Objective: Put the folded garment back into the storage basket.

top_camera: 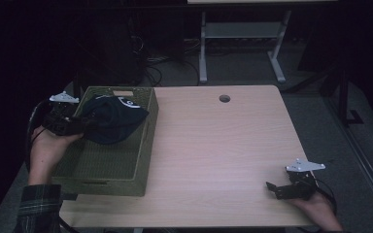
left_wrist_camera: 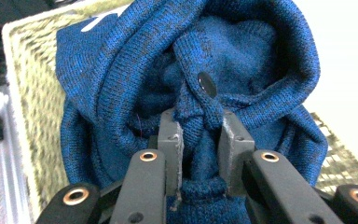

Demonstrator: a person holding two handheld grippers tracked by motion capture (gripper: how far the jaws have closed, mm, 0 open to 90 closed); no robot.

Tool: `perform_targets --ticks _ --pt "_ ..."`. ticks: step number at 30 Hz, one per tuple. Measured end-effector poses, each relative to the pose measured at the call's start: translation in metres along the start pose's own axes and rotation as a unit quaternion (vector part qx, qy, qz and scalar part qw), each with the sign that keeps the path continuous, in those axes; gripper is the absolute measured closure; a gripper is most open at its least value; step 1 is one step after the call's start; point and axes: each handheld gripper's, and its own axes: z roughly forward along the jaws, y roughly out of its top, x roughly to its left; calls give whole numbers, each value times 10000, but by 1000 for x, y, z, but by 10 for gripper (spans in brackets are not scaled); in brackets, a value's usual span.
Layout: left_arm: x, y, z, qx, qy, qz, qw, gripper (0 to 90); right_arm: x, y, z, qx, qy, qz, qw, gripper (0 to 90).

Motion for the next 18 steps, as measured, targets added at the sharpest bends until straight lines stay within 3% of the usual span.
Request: perform_targets --ticks 6,18 --pt "7 -14 13 171 154 -127 9997 732 0 0 0 1 -2 7 10000 24" --pt "9 -37 55 503 69 -306 9982 731 0 0 0 -1 0 4 10000 24"
